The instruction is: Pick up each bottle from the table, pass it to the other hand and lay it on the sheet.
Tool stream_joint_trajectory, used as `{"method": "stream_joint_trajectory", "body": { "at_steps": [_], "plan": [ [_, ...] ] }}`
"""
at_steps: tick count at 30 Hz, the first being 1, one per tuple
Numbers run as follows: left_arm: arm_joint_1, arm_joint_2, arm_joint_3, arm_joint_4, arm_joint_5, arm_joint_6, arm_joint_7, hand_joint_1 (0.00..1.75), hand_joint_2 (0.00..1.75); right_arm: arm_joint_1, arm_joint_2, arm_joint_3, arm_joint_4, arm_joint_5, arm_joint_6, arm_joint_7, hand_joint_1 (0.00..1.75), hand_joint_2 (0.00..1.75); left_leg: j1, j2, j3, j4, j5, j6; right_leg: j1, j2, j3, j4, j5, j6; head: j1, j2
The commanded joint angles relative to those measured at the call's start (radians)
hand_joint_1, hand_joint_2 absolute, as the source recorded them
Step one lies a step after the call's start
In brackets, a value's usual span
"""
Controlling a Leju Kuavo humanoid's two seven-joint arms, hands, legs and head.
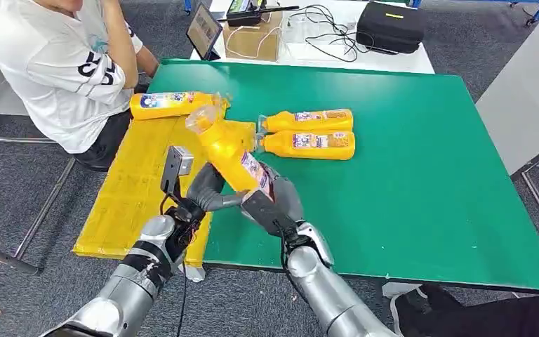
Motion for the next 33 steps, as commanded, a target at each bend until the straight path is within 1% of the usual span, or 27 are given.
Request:
{"method": "stream_joint_trajectory", "body": {
  "at_steps": [1,5,8,10,11,12,13,18,19,20,21,26,27,31,33],
  "plan": [
    [-0.03,0.027,-0.039,0.005,0.016,-0.004,0.005,0.0,1.75,-0.043,-0.007,0.092,0.116,0.016,0.016,0.009,1.75,1.75,0.001,0.001,0.002,0.0,-0.001,-0.001,0.002,0.0,0.003,0.0,-0.001,-0.002,0.0,0.0],
    [-0.03,0.027,-0.039,0.005,0.016,-0.004,0.005,0.0,1.75,-0.043,-0.007,0.092,0.116,0.016,0.016,0.009,1.75,1.75,0.001,0.0,0.001,0.0,-0.001,-0.001,0.001,0.0,0.001,0.0,-0.001,-0.001,0.0,0.0],
    [-0.034,0.034,-0.041,0.013,0.037,-0.02,0.009,0.0,1.75,-0.071,-0.012,0.127,0.164,0.058,0.026,0.04,1.75,1.75,0.003,0.001,0.004,0.001,-0.003,-0.002,0.003,0.0,0.004,0.0,-0.002,-0.003,0.0,0.0],
    [-0.03,0.04,-0.037,0.011,0.052,-0.034,0.013,0.0,1.75,-0.081,-0.013,0.131,0.184,0.065,0.035,0.045,1.75,1.75,0.001,0.001,0.002,0.0,-0.001,-0.001,0.002,0.0,0.002,0.0,-0.001,-0.002,0.0,0.0],
    [-0.029,0.042,-0.039,0.009,0.051,-0.032,0.011,0.0,1.75,-0.085,-0.013,0.135,0.191,0.071,0.037,0.044,1.75,1.75,0.002,0.001,0.004,0.001,-0.002,-0.002,0.002,0.0,0.004,0.0,-0.002,-0.002,0.0,0.0],
    [-0.031,0.044,-0.037,0.012,0.052,-0.028,0.013,0.0,1.75,-0.088,-0.012,0.139,0.197,0.073,0.045,0.043,1.75,1.75,0.001,0.001,0.002,0.0,-0.001,-0.001,0.002,0.0,0.002,-0.001,-0.001,-0.002,0.0,0.0],
    [-0.034,0.043,-0.03,0.021,0.062,-0.031,0.016,0.0,1.75,-0.094,-0.012,0.151,0.204,0.089,0.047,0.047,1.75,1.75,0.002,0.001,0.004,0.001,-0.002,-0.002,0.002,0.0,0.004,0.0,-0.002,-0.002,0.0,0.0],
    [-0.037,0.05,-0.017,0.035,0.086,-0.069,0.019,0.0,1.75,-0.136,-0.015,0.181,0.266,0.137,0.07,0.105,1.75,1.75,0.001,0.001,0.001,0.0,-0.001,-0.001,0.001,0.0,0.001,0.0,-0.001,-0.001,0.0,0.0],
    [-0.035,0.053,-0.014,0.03,0.094,-0.086,0.02,0.26,1.75,-0.147,-0.015,0.183,0.283,0.143,0.083,0.117,1.75,1.75,0.002,0.001,0.003,0.001,-0.002,-0.002,0.002,-0.001,0.003,0.0,-0.002,-0.002,0.0,0.0],
    [-0.033,0.053,-0.006,0.027,0.103,-0.091,0.023,1.75,1.75,-0.154,-0.015,0.182,0.295,0.148,0.082,0.128,1.48,1.75,0.002,0.001,0.003,0.0,-0.001,-0.001,0.002,0.0,0.003,0.0,-0.001,-0.002,0.0,0.0],
    [-0.03,0.052,-0.001,0.021,0.105,-0.092,0.023,1.75,1.75,-0.155,-0.013,0.174,0.298,0.146,0.076,0.128,1.15,1.75,0.001,0.0,0.002,0.0,-0.001,-0.001,0.001,-0.001,0.001,0.0,-0.001,-0.002,0.0,0.0],
    [-0.03,0.052,-0.001,0.021,0.105,-0.092,0.023,1.75,1.75,-0.155,-0.013,0.174,0.298,0.146,0.076,0.128,1.15,1.75,0.002,-0.001,0.003,0.001,-0.002,-0.002,0.003,-0.002,0.003,0.0,-0.002,-0.002,0.0,0.0],
    [-0.026,0.05,-0.001,0.014,0.105,-0.091,0.021,1.75,1.75,-0.152,-0.012,0.169,0.297,0.145,0.07,0.132,0.0,1.75,0.002,-0.001,0.002,0.0,-0.001,-0.001,0.002,-0.002,0.002,-0.001,-0.001,-0.002,0.0,0.0],
    [-0.006,0.04,0.027,-0.026,0.132,-0.095,0.018,1.75,1.75,-0.151,-0.013,0.144,0.295,0.141,0.053,0.14,0.0,1.75,0.002,-0.001,0.002,0.001,-0.001,-0.001,0.002,-0.002,0.002,0.0,-0.002,-0.002,0.0,0.0],
    [0.005,0.034,0.05,-0.055,0.148,-0.073,0.022,1.75,1.75,-0.145,-0.018,0.125,0.286,0.137,0.041,0.137,0.0,1.75,0.004,-0.001,0.008,0.002,-0.005,-0.003,0.005,-0.003,0.009,0.0,-0.005,-0.004,0.0,0.0]
  ]
}}
